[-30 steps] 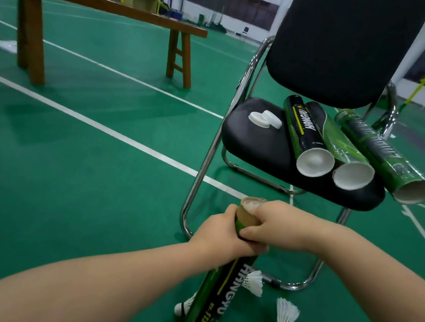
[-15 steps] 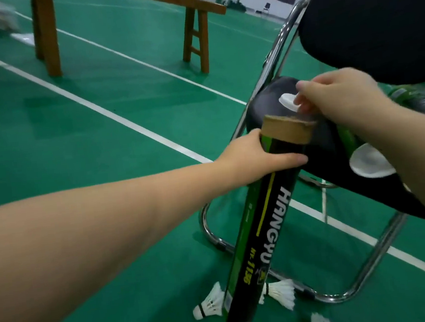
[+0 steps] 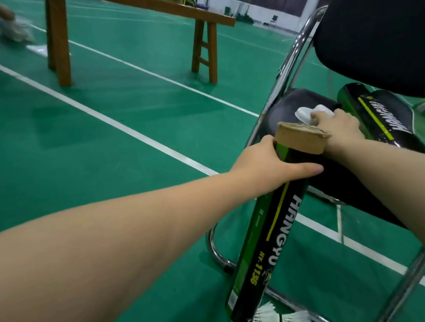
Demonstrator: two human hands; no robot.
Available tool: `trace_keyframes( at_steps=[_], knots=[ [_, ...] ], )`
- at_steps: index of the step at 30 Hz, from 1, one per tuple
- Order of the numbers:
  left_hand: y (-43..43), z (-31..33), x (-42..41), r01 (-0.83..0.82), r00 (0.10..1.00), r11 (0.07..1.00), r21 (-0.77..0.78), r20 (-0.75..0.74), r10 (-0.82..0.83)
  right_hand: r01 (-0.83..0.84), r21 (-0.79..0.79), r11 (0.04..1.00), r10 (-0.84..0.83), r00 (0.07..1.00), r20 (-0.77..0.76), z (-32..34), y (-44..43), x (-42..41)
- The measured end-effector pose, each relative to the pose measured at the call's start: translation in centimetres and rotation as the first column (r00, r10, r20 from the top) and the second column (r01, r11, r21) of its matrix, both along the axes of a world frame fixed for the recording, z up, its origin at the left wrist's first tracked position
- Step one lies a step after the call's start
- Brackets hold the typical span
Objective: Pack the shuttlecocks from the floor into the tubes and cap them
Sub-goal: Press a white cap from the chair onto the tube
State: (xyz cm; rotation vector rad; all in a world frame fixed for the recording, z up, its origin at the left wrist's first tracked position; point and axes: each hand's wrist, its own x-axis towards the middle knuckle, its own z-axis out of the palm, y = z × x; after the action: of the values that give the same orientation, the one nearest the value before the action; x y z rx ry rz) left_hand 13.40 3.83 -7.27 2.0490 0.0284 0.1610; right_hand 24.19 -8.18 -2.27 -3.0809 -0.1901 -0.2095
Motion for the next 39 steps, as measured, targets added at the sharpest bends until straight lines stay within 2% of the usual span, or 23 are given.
trace_keyframes(
  at_steps=[3,7,9,11,13,15,18,24,30,36,39],
  knots=[
    [0.1,0.0,0.0,0.0,1.0,1.0,-0.005,0.0,0.0,0.017,0.026,1.0,-0.018,1.0,0.007,0.1,0.1,-0.4],
    [0.1,0.1,-0.3,0.004,1.0,1.0,0.013,0.0,-0.004,0.034,0.185,0.982,-0.055,0.992,0.11,0.3,0.6,-1.3],
    [0.2,0.1,-0.4,0.001,1.0,1.0,0.021,0.0,-0.001,-0.008,0.133,0.991,-0.017,0.983,0.182,0.1,0.6,-1.5],
    [0.3,-0.1,-0.5,-0.014,1.0,0.999,0.031,-0.004,0.014,-0.065,-0.022,0.998,0.068,0.962,0.263,0.0,0.4,-1.4],
    [0.5,-0.3,-0.7,-0.038,0.999,0.998,0.043,-0.019,0.039,-0.1,-0.086,0.991,0.12,0.95,0.289,0.0,0.3,-1.5],
    [0.6,-0.4,-1.0,-0.05,0.998,0.997,0.051,-0.033,0.052,-0.105,-0.098,0.99,0.126,0.961,0.245,-0.1,0.1,-1.6],
    [0.5,-0.3,-1.7,-0.05,0.998,0.997,0.063,-0.042,0.053,-0.11,-0.002,0.994,0.109,0.98,0.168,-0.3,-0.3,-1.9],
    [0.4,0.0,-2.4,-0.032,0.999,0.997,0.075,-0.036,0.035,-0.088,0.127,0.988,0.069,0.987,0.148,0.0,-0.5,-2.4],
    [0.6,-0.1,-2.2,-0.031,0.999,0.996,0.081,-0.039,0.035,0.0,0.013,1.0,-0.002,0.973,0.232,0.2,-0.6,-1.8],
    [1.0,-0.5,-1.5,-0.035,0.998,0.996,0.085,-0.044,0.039,-0.049,0.1,0.994,0.038,0.994,0.107,-0.3,-0.1,-0.4],
    [0.9,-0.9,-1.4,-0.03,0.998,0.995,0.092,-0.048,0.035,-0.065,0.088,0.994,0.061,0.997,0.047,-0.9,0.1,0.3]
  ],
)
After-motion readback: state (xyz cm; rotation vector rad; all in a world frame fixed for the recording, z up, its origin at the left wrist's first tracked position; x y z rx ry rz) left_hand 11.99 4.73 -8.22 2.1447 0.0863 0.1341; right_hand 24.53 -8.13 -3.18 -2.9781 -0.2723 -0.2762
